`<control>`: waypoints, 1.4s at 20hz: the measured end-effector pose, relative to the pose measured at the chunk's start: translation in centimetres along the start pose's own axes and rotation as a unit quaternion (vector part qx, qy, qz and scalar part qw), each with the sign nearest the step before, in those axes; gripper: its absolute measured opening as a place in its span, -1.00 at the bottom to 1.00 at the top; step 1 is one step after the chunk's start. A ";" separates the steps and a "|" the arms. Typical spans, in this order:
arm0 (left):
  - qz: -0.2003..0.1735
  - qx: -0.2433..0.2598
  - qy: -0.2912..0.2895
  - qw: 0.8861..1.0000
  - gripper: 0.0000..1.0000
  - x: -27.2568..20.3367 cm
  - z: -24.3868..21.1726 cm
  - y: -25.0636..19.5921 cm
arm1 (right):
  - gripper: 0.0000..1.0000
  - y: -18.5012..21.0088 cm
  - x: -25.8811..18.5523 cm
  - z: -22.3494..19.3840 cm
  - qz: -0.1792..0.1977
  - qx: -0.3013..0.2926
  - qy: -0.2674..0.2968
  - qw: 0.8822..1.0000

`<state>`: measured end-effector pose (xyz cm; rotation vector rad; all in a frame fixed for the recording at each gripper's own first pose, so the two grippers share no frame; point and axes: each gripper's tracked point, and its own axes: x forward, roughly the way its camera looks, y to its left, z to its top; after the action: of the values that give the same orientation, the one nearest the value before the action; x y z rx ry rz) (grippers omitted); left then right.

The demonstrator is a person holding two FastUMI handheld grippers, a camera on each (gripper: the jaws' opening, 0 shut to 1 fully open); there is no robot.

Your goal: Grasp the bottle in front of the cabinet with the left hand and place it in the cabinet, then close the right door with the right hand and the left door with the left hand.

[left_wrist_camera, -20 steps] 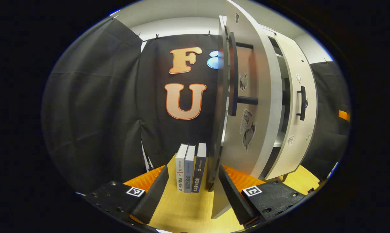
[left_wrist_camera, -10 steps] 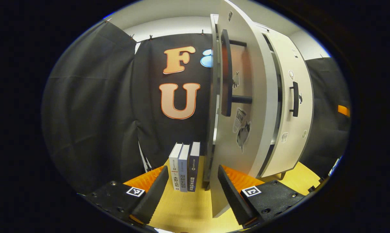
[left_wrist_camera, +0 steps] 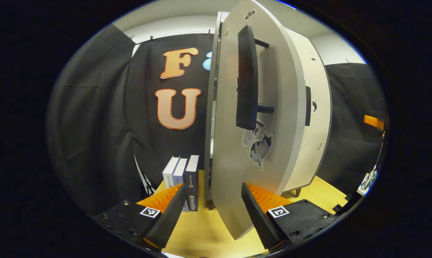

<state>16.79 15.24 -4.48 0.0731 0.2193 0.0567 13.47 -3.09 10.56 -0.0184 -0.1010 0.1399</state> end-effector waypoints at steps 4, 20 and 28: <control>-0.014 0.002 -0.001 1.000 0.87 0.5 -0.1 -1.0 | 0.88 0.0 0.2 -0.2 0.002 0.001 0.003 1.000; -0.025 0.008 -0.005 1.000 0.88 3.0 -0.2 -4.1 | 0.89 1.2 2.9 -1.9 0.013 0.006 0.017 1.000; -0.046 -0.027 -0.007 0.999 0.96 8.1 -0.9 -9.9 | 0.89 -0.1 3.8 -2.4 0.000 -0.011 0.031 0.999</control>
<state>24.97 5.92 -7.92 0.0090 0.2064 -0.0297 17.46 -2.67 8.51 -0.0456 -0.0406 0.1385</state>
